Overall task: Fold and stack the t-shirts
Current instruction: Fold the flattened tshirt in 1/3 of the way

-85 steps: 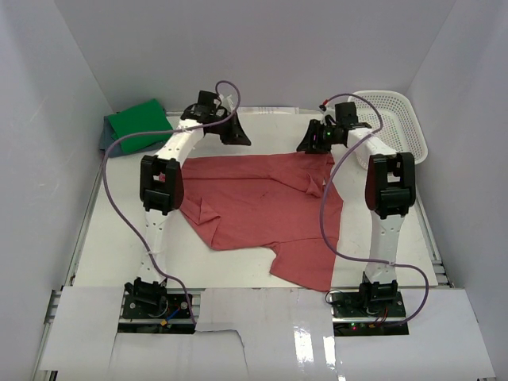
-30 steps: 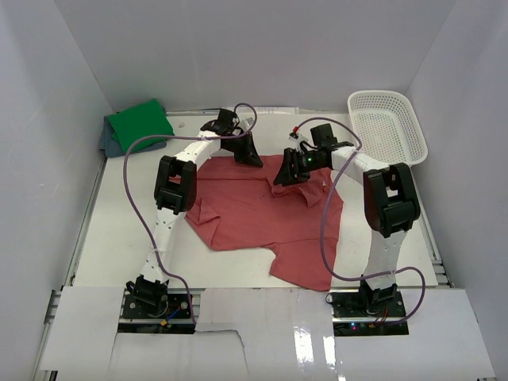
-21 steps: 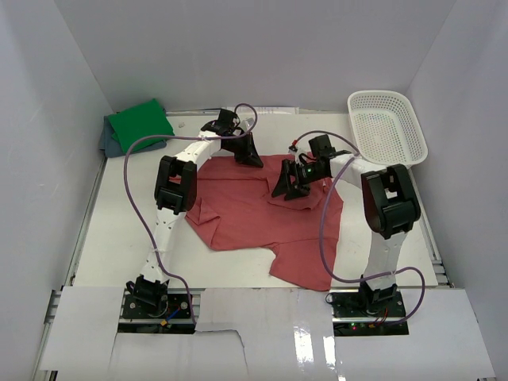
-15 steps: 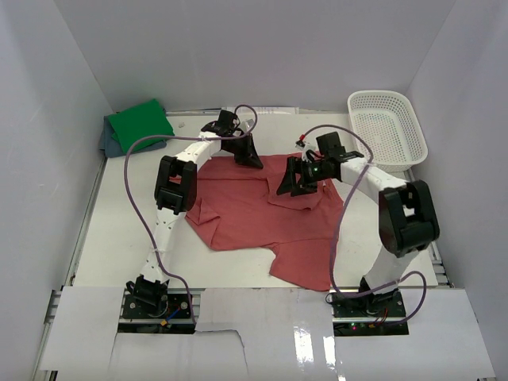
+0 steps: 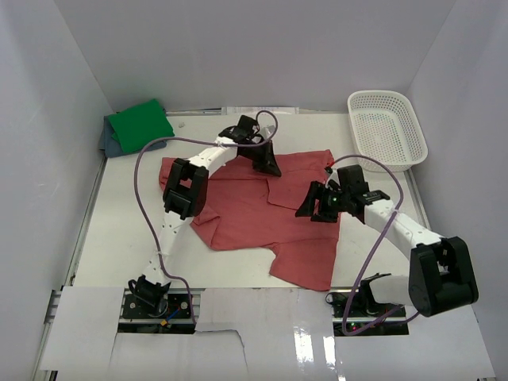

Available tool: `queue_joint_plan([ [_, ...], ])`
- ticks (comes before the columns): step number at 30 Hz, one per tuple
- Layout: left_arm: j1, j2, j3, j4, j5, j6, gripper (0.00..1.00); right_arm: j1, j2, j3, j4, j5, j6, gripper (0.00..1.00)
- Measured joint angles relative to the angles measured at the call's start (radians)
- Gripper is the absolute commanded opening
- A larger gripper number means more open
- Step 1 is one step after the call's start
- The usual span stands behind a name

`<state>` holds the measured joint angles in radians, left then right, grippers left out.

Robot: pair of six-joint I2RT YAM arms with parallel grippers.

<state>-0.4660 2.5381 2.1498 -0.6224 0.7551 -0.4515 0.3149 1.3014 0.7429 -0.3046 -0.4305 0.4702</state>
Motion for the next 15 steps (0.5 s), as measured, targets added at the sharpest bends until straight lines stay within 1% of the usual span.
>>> queue_joint_plan([
  [3,-0.053,-0.027,-0.031,0.031,0.021,-0.024,0.0,-0.015,-0.055,-0.088,0.06,0.016,0.076,0.72],
  [7,-0.111,-0.069,-0.059,0.065,0.042,-0.047,0.0,-0.052,-0.081,-0.152,0.133,0.032,0.137,0.7],
  [11,-0.143,-0.122,-0.121,0.109,0.053,-0.066,0.0,-0.098,-0.067,-0.197,0.224,0.031,0.179,0.69],
  [15,-0.154,-0.164,-0.221,0.175,0.059,-0.089,0.0,-0.13,-0.013,-0.23,0.306,0.027,0.206,0.68],
])
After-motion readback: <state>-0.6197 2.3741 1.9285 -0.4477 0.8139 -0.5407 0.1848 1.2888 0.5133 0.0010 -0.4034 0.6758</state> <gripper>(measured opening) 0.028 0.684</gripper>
